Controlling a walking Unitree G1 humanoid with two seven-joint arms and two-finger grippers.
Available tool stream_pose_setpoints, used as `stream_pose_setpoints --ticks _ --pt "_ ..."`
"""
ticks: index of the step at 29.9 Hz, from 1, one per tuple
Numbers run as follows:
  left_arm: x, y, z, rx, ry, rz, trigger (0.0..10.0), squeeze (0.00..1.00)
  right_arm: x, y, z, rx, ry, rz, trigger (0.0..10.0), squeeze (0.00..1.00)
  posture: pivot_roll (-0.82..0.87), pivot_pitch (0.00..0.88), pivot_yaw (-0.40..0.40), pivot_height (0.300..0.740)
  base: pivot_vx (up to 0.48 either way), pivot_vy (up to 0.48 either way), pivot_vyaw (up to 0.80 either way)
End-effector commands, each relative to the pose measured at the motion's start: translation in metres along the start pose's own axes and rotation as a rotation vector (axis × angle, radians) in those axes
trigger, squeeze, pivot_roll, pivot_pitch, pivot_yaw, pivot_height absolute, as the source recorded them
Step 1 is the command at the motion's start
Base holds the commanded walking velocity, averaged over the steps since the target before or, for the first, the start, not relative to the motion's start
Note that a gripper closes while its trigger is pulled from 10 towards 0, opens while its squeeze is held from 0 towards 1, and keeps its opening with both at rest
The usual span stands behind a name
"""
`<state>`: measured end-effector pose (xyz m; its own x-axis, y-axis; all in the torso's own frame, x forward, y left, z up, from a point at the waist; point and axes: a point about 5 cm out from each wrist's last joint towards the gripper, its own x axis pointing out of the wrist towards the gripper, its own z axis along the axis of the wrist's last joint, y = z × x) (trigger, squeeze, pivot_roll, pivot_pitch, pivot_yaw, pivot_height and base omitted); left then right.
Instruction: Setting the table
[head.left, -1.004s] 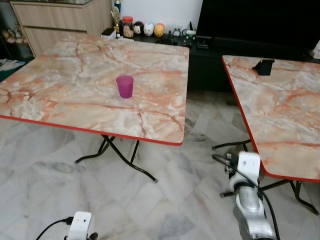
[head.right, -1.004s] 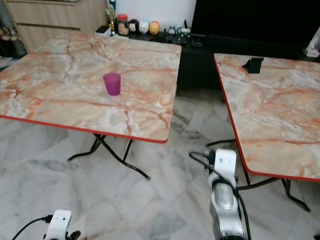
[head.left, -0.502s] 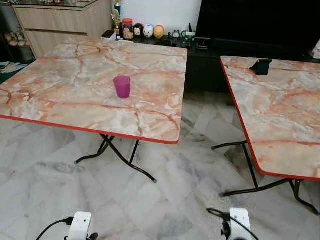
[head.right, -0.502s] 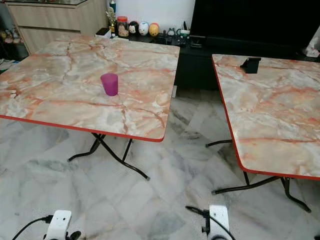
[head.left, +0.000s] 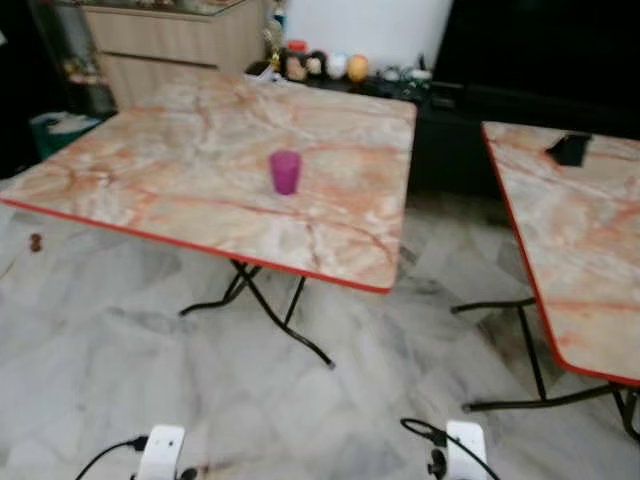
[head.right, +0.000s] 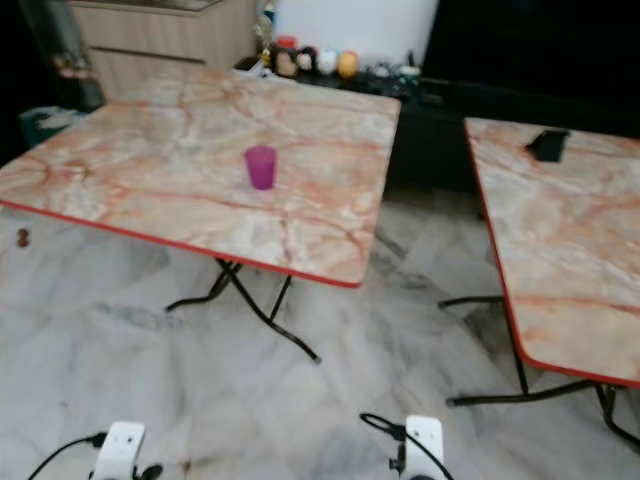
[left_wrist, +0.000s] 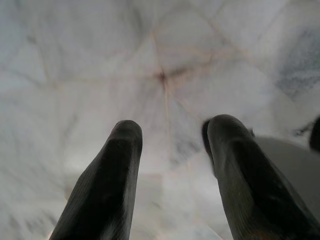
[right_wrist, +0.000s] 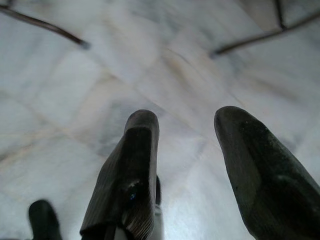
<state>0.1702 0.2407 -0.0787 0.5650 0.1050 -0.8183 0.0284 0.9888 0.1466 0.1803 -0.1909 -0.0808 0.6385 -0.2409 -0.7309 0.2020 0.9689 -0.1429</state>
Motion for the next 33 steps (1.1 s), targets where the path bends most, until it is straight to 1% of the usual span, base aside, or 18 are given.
stream_pose_setpoints --ticks 1,4,6,8,11,17,19,21,33 --pt "0.002 -0.003 0.011 0.006 -0.023 -0.01 10.0 0.0 -0.003 -0.022 -0.017 0.019 0.065 -0.067 10.0 0.0 0.06 0.0 -0.045 0.728 0.0 0.352 -0.78" --pt "0.002 -0.003 0.011 0.007 -0.023 -0.01 10.0 0.0 -0.004 -0.031 -0.023 0.034 0.085 -0.087 10.0 0.0 0.06 0.0 -0.042 0.728 0.0 0.352 0.0" --pt "0.002 -0.002 0.011 0.007 -0.023 -0.01 10.0 0.0 -0.004 -0.032 -0.023 0.039 0.088 -0.092 10.0 0.0 0.06 0.0 -0.042 0.728 0.0 0.352 0.0" --pt "0.002 -0.002 0.011 0.009 -0.024 -0.01 10.0 0.0 -0.005 -0.034 -0.026 0.069 0.092 -0.117 10.0 0.0 0.06 0.0 -0.039 0.728 0.0 0.352 0.0" --pt "0.002 -0.002 0.011 0.008 -0.024 -0.01 10.0 0.0 -0.006 -0.036 -0.027 0.087 0.095 -0.134 10.0 0.0 0.06 0.0 -0.038 0.728 0.0 0.352 0.0" --pt "0.002 -0.002 0.011 0.011 -0.024 -0.009 10.0 0.0 -0.006 -0.038 -0.027 0.097 0.093 -0.145 10.0 0.0 0.07 0.0 -0.036 0.728 0.0 0.353 0.0" --pt "0.002 -0.002 0.011 0.013 -0.025 -0.009 10.0 0.0 -0.005 -0.038 -0.026 0.112 0.09 -0.147 10.0 0.0 0.07 0.0 -0.034 0.728 0.0 0.298 -0.62" --pt "0.002 -0.002 0.011 0.023 -0.028 -0.011 10.0 0.0 -0.005 -0.038 -0.026 0.11 0.092 -0.147 10.0 0.0 0.07 0.0 -0.034 0.728 0.0 0.0 -0.7" --pt "0.002 -0.002 0.012 0.025 -0.034 -0.01 10.0 0.0 -0.005 -0.036 -0.026 0.105 0.095 -0.146 10.0 0.0 0.07 0.0 -0.031 0.728 0.0 0.0 -0.7"
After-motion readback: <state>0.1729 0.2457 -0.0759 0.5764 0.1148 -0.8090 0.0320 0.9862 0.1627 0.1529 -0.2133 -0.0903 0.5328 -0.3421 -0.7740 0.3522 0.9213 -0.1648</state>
